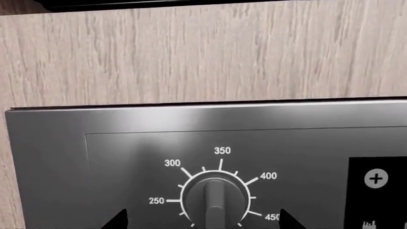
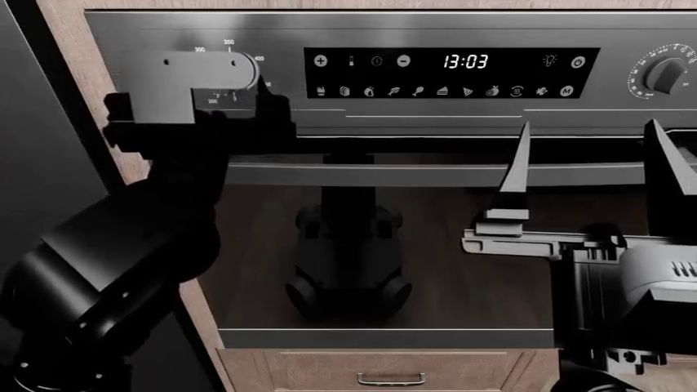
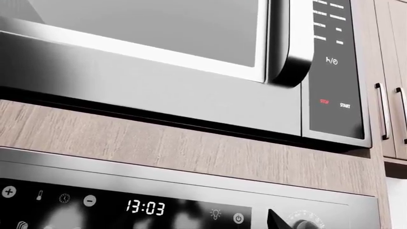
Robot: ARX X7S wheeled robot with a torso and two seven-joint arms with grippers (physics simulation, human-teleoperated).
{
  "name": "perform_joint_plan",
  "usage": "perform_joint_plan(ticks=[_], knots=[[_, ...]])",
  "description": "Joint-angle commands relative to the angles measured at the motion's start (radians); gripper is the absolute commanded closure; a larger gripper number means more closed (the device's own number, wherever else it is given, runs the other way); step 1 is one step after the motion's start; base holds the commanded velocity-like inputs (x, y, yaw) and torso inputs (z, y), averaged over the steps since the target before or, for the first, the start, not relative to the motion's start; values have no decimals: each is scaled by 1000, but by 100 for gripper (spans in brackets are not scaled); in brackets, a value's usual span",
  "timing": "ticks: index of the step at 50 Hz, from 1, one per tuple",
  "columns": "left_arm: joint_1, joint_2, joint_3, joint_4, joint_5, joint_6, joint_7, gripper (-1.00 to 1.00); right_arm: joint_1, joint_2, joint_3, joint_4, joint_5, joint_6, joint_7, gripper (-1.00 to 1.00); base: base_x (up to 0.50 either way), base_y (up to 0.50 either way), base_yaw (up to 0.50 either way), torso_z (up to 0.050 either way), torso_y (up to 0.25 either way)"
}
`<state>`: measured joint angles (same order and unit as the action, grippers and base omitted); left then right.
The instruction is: Preheat the oven by turning the temperature knob.
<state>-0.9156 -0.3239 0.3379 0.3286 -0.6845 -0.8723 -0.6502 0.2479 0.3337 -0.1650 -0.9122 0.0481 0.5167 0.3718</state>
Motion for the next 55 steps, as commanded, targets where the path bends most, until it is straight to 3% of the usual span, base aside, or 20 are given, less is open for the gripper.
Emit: perform_joint_plan(ticks=[1,54,55], knots=[[7,1,3,7,-8,-2,-4,-100,-3,4,-4,-5,0,1,5,-100,0,0,0,0,0],[-4,-1,20,-43,-5,26,6,-100,0,18,-13,1,12,-5,19,-100,0,0,0,0,0],[-4,-1,17,-43,-9,25,7,100,-1,18,-13,2,12,-6,19,-100,0,0,0,0,0]])
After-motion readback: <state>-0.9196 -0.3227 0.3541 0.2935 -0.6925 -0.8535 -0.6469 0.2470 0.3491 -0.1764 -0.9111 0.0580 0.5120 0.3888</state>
